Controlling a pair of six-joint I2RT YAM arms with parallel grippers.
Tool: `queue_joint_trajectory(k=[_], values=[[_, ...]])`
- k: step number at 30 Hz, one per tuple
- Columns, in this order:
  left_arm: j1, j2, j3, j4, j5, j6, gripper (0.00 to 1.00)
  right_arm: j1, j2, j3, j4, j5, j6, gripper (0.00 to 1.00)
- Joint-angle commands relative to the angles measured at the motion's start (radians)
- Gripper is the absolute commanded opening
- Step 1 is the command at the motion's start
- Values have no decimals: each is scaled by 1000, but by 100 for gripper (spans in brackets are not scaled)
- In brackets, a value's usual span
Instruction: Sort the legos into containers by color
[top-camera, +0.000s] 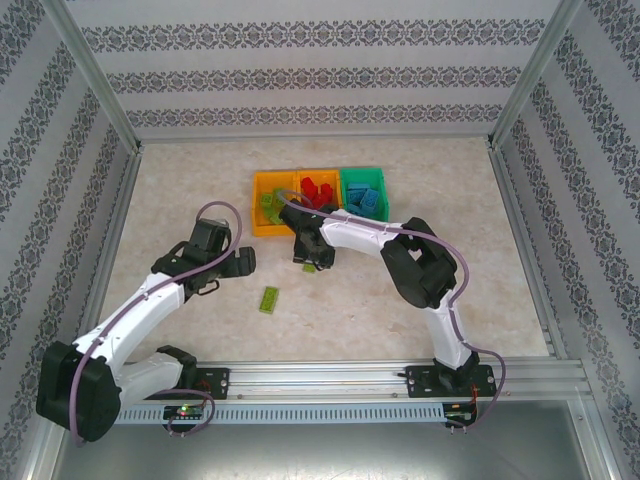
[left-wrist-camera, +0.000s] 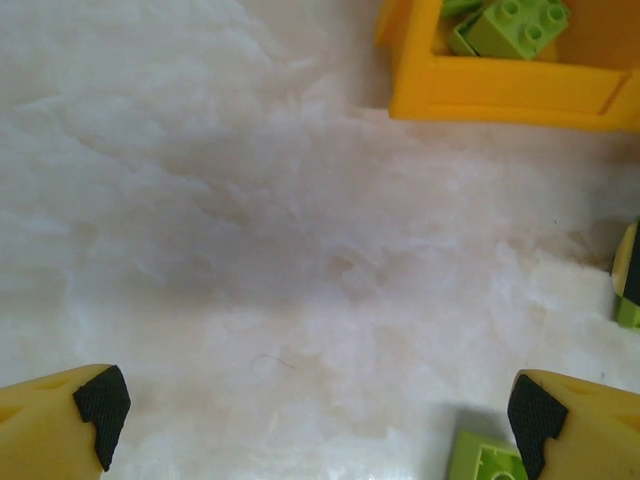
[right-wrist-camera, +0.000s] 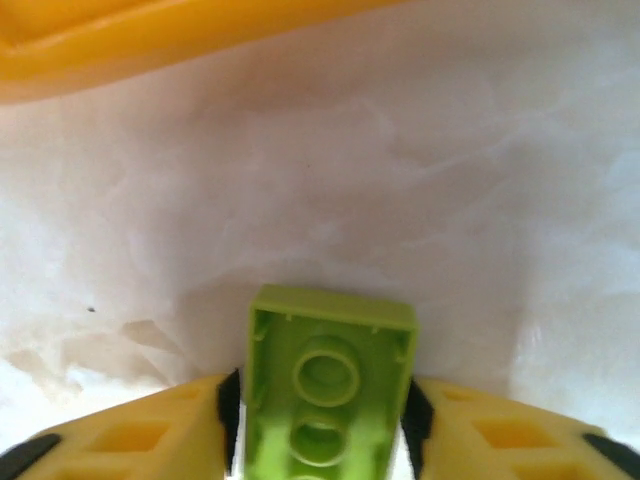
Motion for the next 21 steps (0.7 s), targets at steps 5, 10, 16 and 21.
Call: queue_joint_trajectory(k=[5,10,16,21], values=[[-53,-41,-70,-16,73,-10,97,-19,24,-38,-20,49,-152,29],[-117,-34,-84,-18,71,-17,96,1,-51,-25,-8,77,-260,27],[-240,-9,-88,-13,45,-6,95,-5,-166,17,9,28,-323,27],[-302,52,-90,10,45,6,95,-31,-191,88,36,-24,-380,28]])
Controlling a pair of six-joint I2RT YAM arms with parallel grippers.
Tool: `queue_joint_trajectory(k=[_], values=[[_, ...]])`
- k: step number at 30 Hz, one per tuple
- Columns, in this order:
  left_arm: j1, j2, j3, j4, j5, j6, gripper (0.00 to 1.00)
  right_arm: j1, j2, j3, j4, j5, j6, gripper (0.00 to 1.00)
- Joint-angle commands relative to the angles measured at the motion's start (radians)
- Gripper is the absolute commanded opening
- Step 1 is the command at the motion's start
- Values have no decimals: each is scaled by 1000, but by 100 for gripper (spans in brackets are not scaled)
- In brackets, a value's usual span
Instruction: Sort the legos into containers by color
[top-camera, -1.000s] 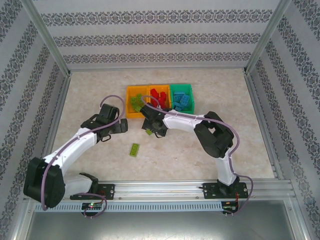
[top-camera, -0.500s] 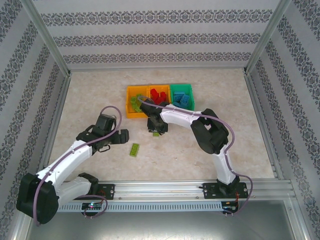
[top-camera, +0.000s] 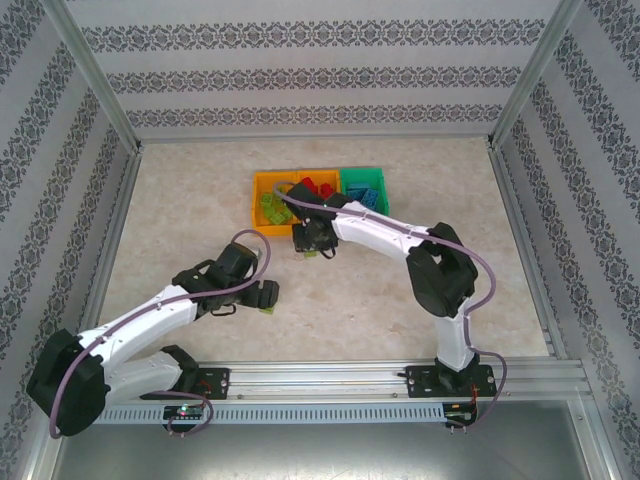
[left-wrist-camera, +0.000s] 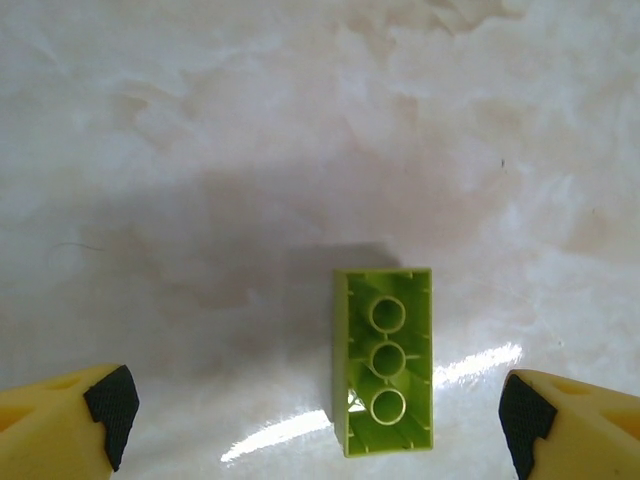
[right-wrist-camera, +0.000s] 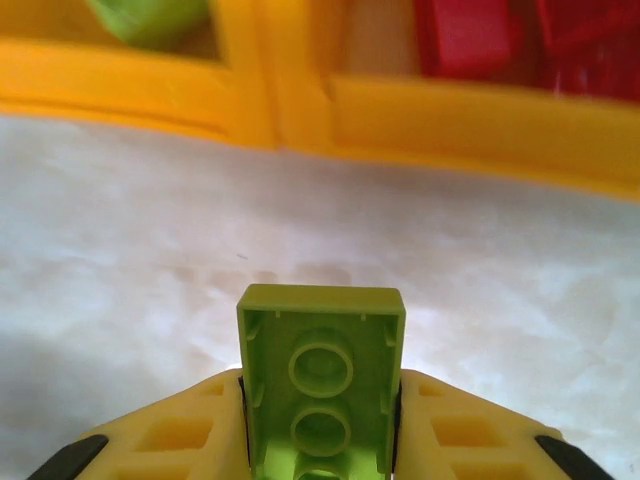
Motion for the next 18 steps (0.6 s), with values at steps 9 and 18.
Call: queue_joint_trajectory(k=[9,18], values=[[-67,168,1,92,-11,-12,92,-111,154,297,138,-183,-30,29],[-78,210,15,111,-49,-43,88,-147,424,626,100,-266,21,35]])
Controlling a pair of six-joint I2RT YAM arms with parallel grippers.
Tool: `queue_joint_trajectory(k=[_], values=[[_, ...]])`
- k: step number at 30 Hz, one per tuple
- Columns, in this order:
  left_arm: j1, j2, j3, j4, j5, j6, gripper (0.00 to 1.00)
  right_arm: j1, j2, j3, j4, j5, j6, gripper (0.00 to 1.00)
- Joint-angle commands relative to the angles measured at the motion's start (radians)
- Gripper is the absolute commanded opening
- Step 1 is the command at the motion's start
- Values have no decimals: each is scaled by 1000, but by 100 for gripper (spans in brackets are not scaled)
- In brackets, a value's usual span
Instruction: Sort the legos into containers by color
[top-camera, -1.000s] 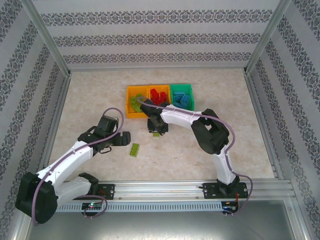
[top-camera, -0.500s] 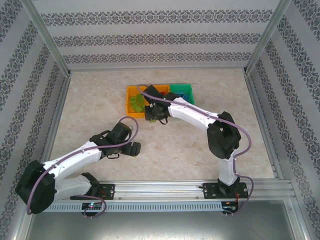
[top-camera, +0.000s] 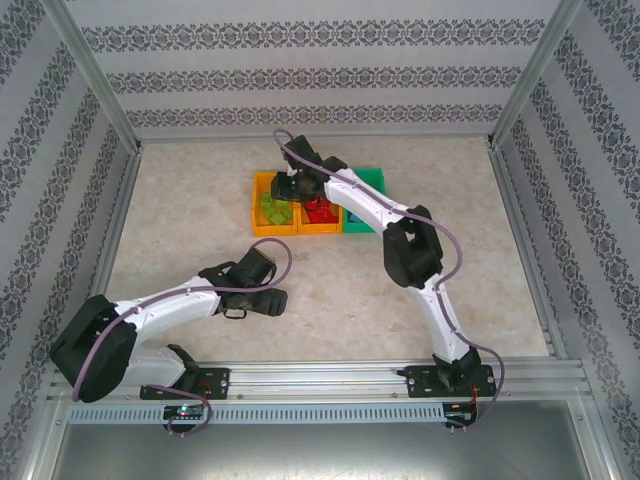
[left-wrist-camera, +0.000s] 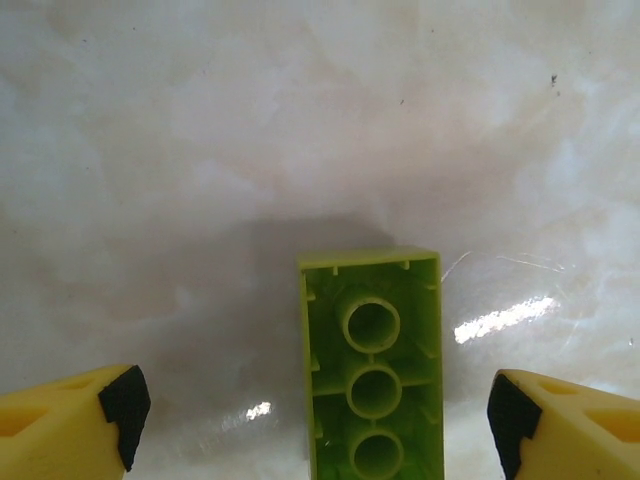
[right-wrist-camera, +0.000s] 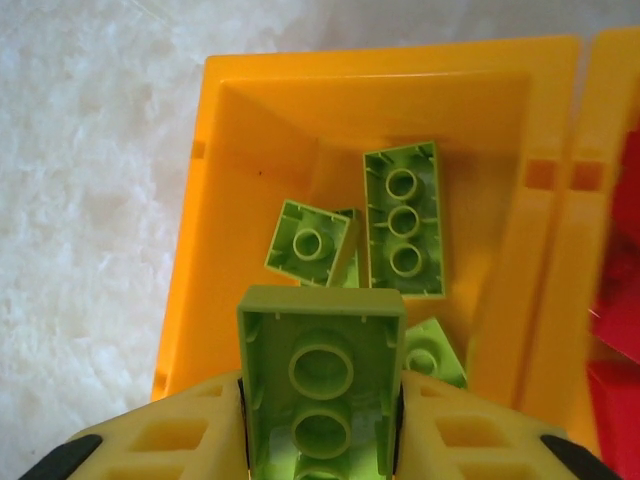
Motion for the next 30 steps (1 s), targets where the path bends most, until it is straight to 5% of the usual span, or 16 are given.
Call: queue_joint_trajectory(k=[1,10,16,22,30], values=[[-13,19,12,37,-32,-31,88,-16,58,92,-30,-52,36,38],[-13,114,27,77,-23,-33,73,-29,29,30,-10,-40,35,65],[-13,119,34,71,-18,-42,58,-32,-85,-84,44,-32,36,72],[-14,73,55,29,-47,-64,37,-44,-284,-331,169,-32,44,77],[-6,42,190,-69,-160,-55,33,-95,-595,-761,339,-43,9,78]])
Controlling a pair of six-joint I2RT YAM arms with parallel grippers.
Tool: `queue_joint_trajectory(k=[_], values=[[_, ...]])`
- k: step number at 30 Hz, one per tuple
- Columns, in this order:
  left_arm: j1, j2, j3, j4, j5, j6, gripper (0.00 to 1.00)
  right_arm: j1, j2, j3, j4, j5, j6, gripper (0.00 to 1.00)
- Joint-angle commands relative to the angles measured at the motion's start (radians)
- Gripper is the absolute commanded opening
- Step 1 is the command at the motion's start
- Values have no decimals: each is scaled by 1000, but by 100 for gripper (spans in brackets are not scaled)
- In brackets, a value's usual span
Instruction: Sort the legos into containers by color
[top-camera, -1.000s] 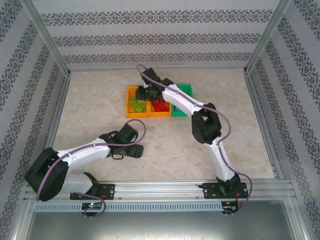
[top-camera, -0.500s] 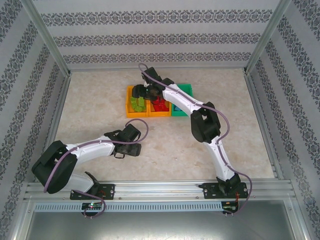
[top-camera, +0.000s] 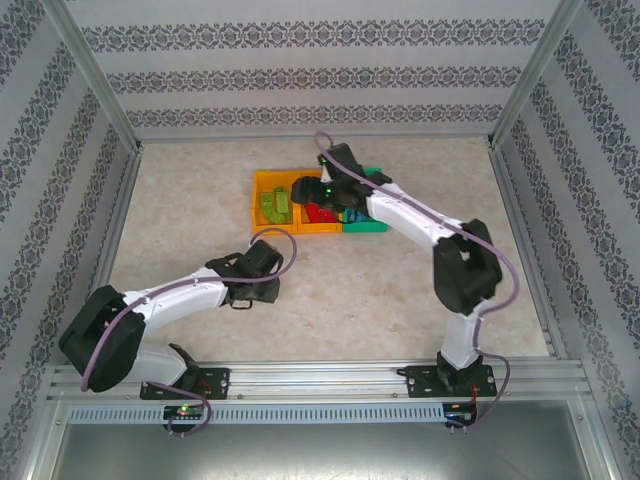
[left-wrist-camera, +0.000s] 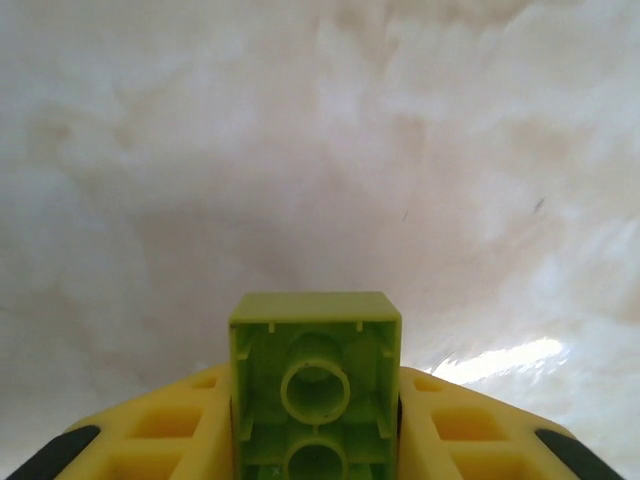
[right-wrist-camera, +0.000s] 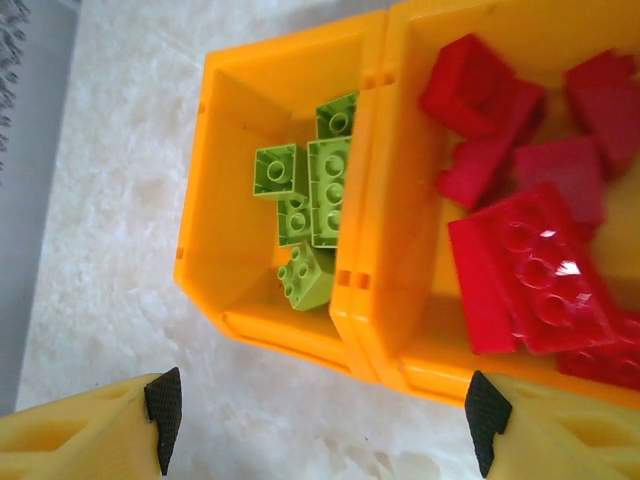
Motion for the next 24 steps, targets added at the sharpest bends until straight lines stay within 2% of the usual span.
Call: queue_joint_trajectory(k=[1,8,15,19,24], values=[[4,-12,100,-55,-86,3,33,-10,-114,-150,96,15,-53,78],[128,138,360,-53,-115,68,32,-10,-330,-468,192,111,-160,84],[223,385,642,-45,-86,130,33,-11,-457,-623,216,171,-210,90],[254,523,791,-85,-79,159,38,-17,-501,-666,217,215,-235,93],[281,616,906,-105,-88,169,52,-33,-553,-704,220,267,-294,98]])
